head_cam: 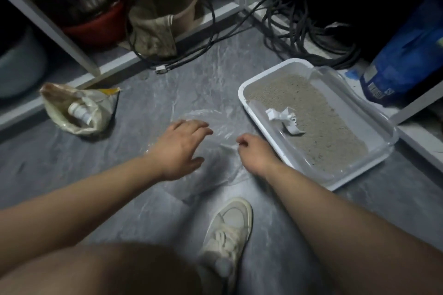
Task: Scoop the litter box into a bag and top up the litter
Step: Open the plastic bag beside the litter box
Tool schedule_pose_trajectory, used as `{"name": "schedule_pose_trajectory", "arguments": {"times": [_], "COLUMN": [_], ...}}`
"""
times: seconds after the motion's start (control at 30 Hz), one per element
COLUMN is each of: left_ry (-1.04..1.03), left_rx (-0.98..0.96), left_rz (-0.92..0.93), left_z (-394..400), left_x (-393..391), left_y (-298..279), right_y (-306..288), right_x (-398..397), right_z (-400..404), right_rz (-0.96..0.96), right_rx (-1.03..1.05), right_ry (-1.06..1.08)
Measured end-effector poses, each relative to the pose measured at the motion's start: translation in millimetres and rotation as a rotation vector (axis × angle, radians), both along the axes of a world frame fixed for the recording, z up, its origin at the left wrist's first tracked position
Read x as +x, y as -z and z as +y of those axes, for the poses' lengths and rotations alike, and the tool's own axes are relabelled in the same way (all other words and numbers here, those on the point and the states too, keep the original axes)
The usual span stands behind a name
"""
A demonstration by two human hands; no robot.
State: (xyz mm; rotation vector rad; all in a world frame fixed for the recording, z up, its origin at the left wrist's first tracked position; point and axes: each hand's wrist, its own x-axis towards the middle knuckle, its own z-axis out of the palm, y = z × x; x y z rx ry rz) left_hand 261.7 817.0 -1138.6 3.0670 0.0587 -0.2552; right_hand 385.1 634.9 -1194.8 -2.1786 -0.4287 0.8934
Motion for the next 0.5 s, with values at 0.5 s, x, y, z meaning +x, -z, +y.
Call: {"name": "schedule_pose_trajectory", "arguments": {"times": [0.5], "left_ry": [-0.207], "left_rx": [-0.050], "left_rz": [-0.106], "left_z": [55], "left_x": [118], "left_y": [83], "right_y": [84], "right_x": [12], "right_z": [33], "right_rz": [-0.299], "right_rx": [-0.324], "right_ry": [-0.573]}}
